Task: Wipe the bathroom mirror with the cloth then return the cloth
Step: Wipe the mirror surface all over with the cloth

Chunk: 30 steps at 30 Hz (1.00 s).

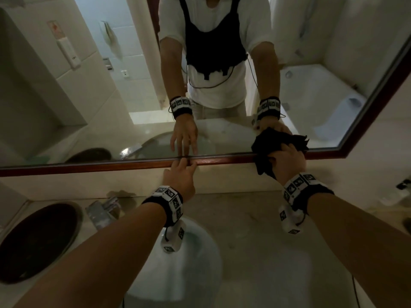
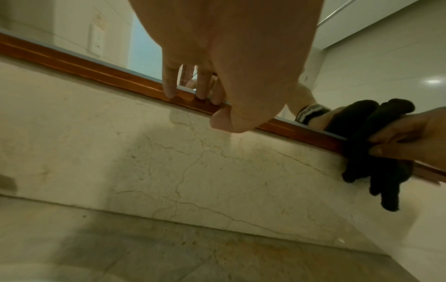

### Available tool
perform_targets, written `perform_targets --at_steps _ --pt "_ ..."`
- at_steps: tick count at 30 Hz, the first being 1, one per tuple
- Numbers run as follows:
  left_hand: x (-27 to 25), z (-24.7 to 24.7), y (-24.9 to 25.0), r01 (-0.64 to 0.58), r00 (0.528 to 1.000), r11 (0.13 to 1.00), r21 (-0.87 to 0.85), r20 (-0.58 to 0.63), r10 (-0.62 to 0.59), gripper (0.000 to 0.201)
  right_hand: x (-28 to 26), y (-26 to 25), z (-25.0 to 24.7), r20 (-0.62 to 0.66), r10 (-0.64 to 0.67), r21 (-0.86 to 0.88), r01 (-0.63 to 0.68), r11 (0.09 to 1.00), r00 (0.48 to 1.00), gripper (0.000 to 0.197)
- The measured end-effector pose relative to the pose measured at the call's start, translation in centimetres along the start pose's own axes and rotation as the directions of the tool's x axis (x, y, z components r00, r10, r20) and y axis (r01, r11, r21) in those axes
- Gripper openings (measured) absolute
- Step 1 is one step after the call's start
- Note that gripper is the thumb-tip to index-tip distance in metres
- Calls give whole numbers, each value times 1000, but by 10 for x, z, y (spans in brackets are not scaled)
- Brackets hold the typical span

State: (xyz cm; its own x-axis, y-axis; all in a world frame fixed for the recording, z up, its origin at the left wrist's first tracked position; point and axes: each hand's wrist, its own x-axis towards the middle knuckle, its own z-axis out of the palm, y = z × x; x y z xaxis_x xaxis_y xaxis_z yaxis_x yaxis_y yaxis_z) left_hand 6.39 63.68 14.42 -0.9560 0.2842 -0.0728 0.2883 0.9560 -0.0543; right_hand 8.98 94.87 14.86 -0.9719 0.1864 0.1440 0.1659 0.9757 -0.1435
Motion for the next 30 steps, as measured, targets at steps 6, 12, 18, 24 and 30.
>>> perform_targets --at_steps 6,12,18,24,30 --pt "3 -6 -12 -69 997 996 58 -35 71 71 2 -6 9 -14 38 18 -37 999 999 25" --pt "11 -8 -26 -152 985 988 -7 -82 151 63 -2 -29 18 -98 36 39 -33 999 995 19" --pt "10 -11 -29 -188 979 982 26 -68 190 63 -5 -119 29 -137 -62 48 70 996 989 13" --pt "15 -24 -32 -234 972 972 2 -24 234 63 -1 -160 36 -104 -143 29 147 989 984 15" --pt "21 -29 -36 -266 963 963 41 54 264 52 3 -93 24 -95 -80 -12 79 997 992 17"
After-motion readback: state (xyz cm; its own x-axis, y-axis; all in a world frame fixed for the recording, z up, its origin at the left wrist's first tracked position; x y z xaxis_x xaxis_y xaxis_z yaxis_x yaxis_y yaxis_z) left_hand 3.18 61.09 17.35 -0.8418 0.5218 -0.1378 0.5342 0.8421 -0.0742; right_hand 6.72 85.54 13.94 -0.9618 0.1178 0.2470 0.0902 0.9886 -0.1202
